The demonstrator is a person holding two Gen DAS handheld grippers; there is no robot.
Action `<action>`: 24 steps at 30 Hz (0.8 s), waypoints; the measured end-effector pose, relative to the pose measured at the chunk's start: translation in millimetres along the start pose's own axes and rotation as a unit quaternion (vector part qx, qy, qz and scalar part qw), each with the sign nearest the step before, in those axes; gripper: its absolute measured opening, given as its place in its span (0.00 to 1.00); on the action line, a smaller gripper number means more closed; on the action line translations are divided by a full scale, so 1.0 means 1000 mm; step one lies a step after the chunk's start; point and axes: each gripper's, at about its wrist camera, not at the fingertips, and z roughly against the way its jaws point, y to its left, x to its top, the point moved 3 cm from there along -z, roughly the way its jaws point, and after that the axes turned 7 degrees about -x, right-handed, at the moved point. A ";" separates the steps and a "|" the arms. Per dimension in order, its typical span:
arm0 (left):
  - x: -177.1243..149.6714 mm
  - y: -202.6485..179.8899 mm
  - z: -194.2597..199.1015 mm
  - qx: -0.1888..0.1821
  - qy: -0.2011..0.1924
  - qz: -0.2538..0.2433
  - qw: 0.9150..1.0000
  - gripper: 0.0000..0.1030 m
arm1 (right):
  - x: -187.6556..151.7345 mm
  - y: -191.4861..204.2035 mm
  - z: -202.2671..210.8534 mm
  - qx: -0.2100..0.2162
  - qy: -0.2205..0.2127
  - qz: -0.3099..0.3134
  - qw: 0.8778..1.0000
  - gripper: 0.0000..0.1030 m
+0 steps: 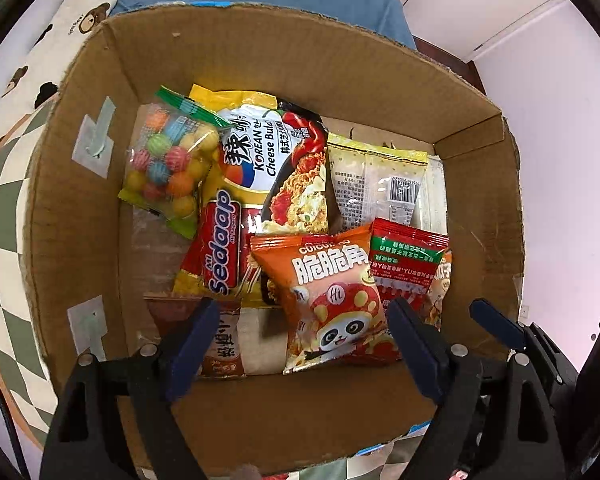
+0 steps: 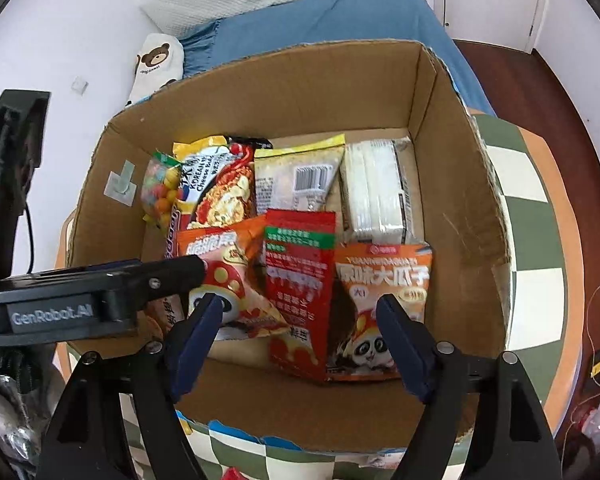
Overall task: Organize snacks
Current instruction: 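Lower both bags into the cardboard box and open both grippers, then move both grippers back over the remaining snacks on the cloth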
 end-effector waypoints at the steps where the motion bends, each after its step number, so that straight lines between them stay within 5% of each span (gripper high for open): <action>1: -0.003 -0.001 0.004 0.005 -0.007 -0.003 1.000 0.83 | -0.002 -0.001 0.001 -0.003 -0.001 -0.001 1.000 0.79; 24: -0.086 -0.020 0.096 0.078 -0.176 -0.080 0.978 0.83 | -0.050 -0.010 0.089 -0.038 -0.106 0.013 0.994 0.83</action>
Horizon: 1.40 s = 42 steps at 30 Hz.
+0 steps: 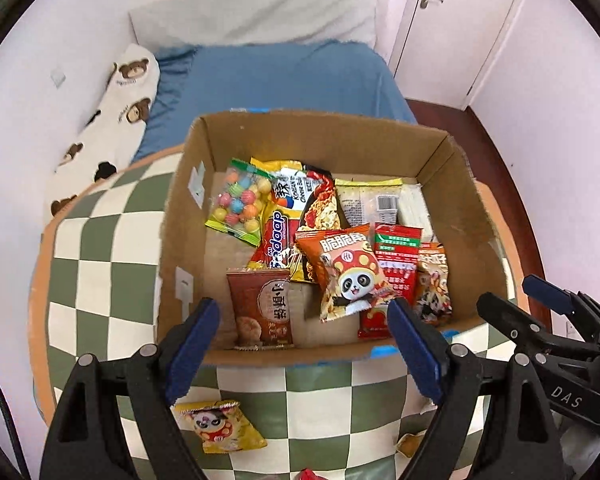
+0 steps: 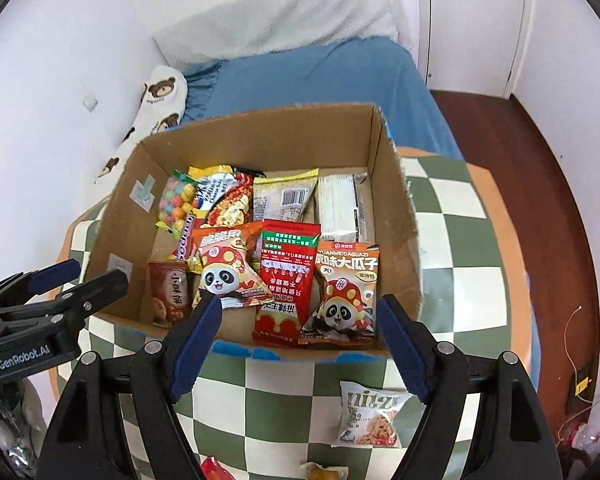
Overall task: Organize snacks
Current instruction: 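Move both grippers back over the remaining snacks on the cloth, then grasp the yellow panda bag with the left gripper while the right grasps the nitz cookie packet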
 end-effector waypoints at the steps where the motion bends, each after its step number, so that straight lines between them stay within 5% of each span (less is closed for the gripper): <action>1: -0.003 -0.002 0.007 0.000 -0.009 -0.002 1.000 0.83 | -0.002 0.000 0.006 -0.001 -0.006 0.001 1.000 0.89; 12: -0.025 -0.012 0.065 0.004 -0.071 -0.013 0.997 0.83 | -0.020 0.007 0.082 -0.004 -0.072 0.005 0.997 0.95; 19: -0.051 0.012 0.070 0.019 -0.072 0.014 0.997 0.83 | -0.041 0.004 0.090 0.013 -0.062 -0.009 0.998 0.95; 25: -0.092 0.069 0.021 0.049 -0.007 0.090 0.995 0.83 | -0.071 -0.031 0.029 -0.002 0.014 -0.047 0.999 0.95; 32: -0.143 0.127 -0.042 0.052 0.091 0.193 0.976 0.83 | -0.109 -0.066 -0.068 -0.020 0.127 -0.074 0.989 0.95; 42: -0.166 0.117 -0.124 0.022 0.188 0.196 0.962 0.82 | -0.134 -0.072 -0.124 -0.029 0.174 -0.091 0.980 0.95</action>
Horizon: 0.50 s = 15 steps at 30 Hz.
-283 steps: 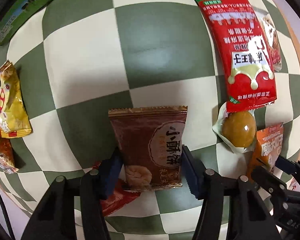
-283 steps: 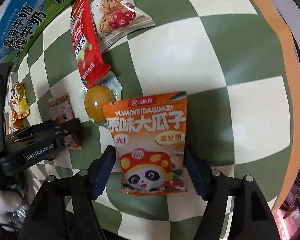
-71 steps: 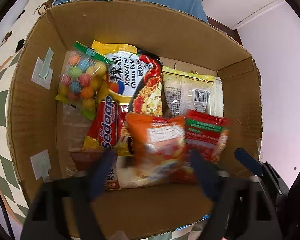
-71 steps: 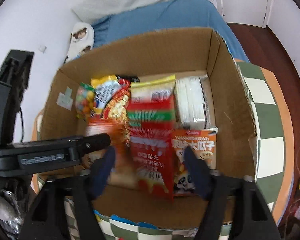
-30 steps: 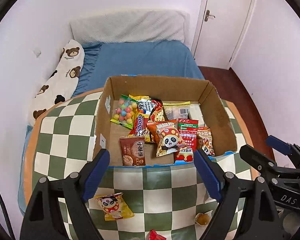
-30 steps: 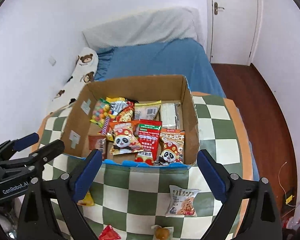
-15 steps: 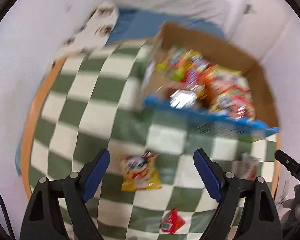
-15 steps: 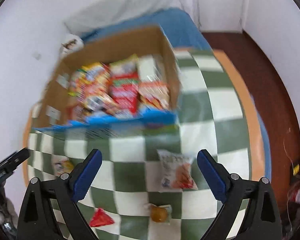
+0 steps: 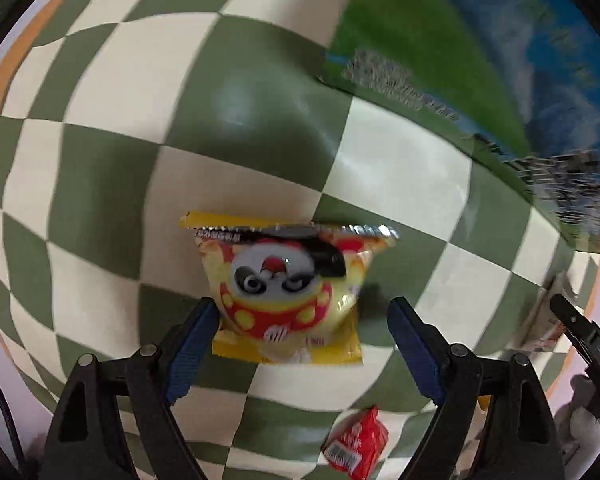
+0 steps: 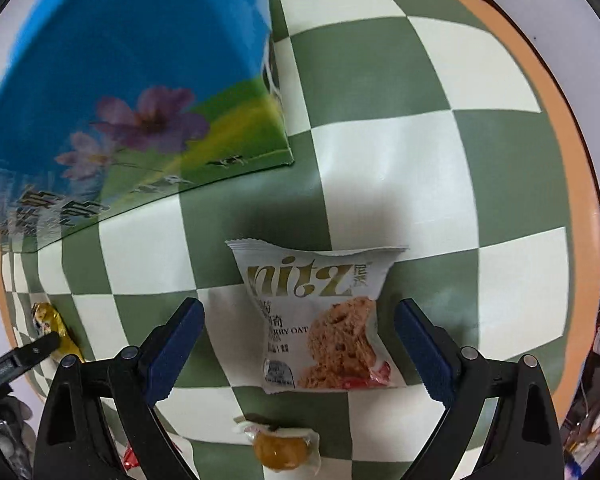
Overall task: Organize snacks
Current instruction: 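Grasp the yellow panda bag with the left gripper while the right grasps the nitz cookie packet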
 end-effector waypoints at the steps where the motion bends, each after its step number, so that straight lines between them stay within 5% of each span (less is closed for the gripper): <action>1: 0.000 -0.002 -0.001 0.004 -0.007 -0.001 1.000 0.71 | -0.001 0.000 -0.002 0.000 0.000 -0.001 1.000 0.90; 5: -0.009 -0.009 0.000 0.018 -0.032 -0.019 0.999 0.59 | -0.009 0.003 -0.003 -0.002 -0.010 0.007 1.000 0.68; 15: -0.061 -0.037 -0.018 0.028 -0.010 -0.090 0.996 0.60 | -0.062 0.042 -0.002 0.030 -0.001 0.080 0.996 0.58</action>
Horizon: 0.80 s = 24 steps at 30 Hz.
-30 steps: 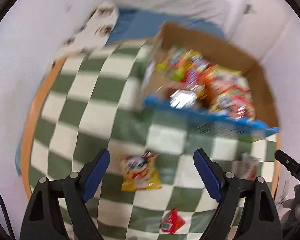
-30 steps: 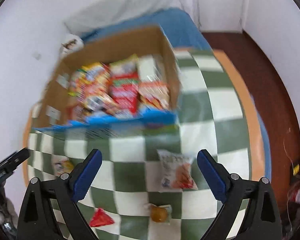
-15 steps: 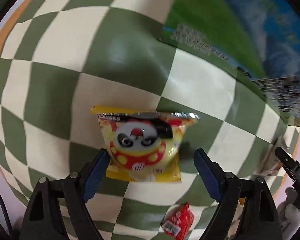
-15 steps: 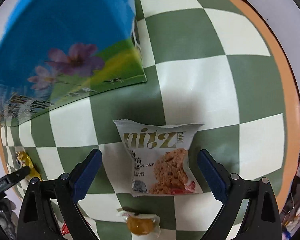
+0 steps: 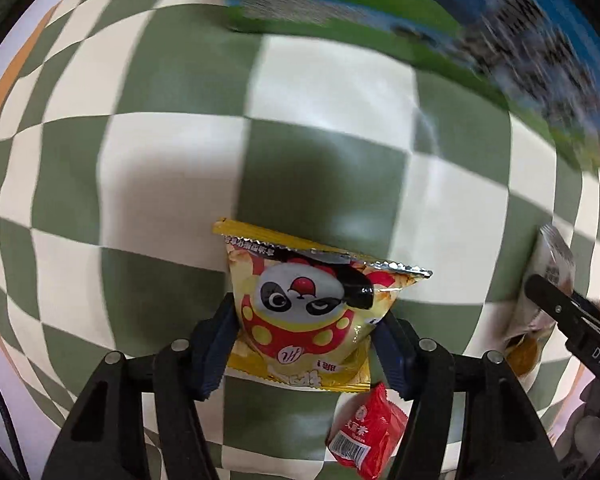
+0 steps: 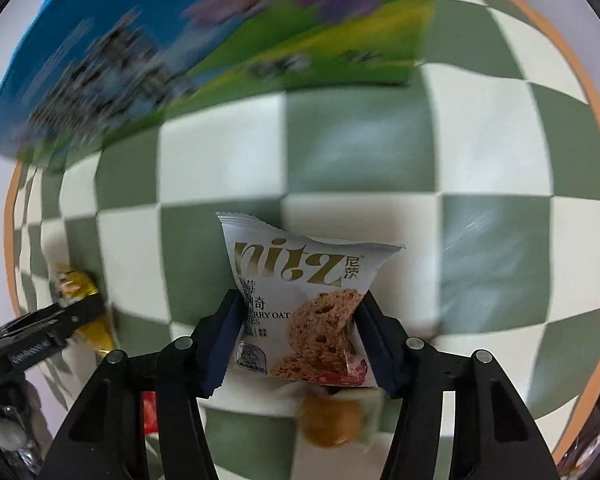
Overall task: Organize snacks
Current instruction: 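Grasp the yellow panda bag with the left gripper while the right grasps the nitz cookie packet, then carry both packets into the cardboard box and open both grippers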
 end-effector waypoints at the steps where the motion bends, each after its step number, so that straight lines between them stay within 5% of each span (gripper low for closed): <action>1: 0.000 -0.003 -0.003 0.004 0.004 -0.005 1.000 0.61 | -0.004 0.005 -0.001 0.000 0.002 0.008 1.000 0.58; 5: 0.001 -0.007 -0.015 0.010 0.014 -0.008 1.000 0.64 | -0.006 0.006 -0.006 0.005 0.009 0.005 1.000 0.68; 18: 0.013 0.001 -0.017 0.015 0.002 -0.009 1.000 0.62 | -0.005 0.010 -0.028 -0.010 0.011 0.007 1.000 0.72; 24: 0.006 0.000 -0.001 0.004 -0.005 -0.009 1.000 0.56 | -0.010 0.029 -0.028 -0.018 -0.010 0.016 1.000 0.52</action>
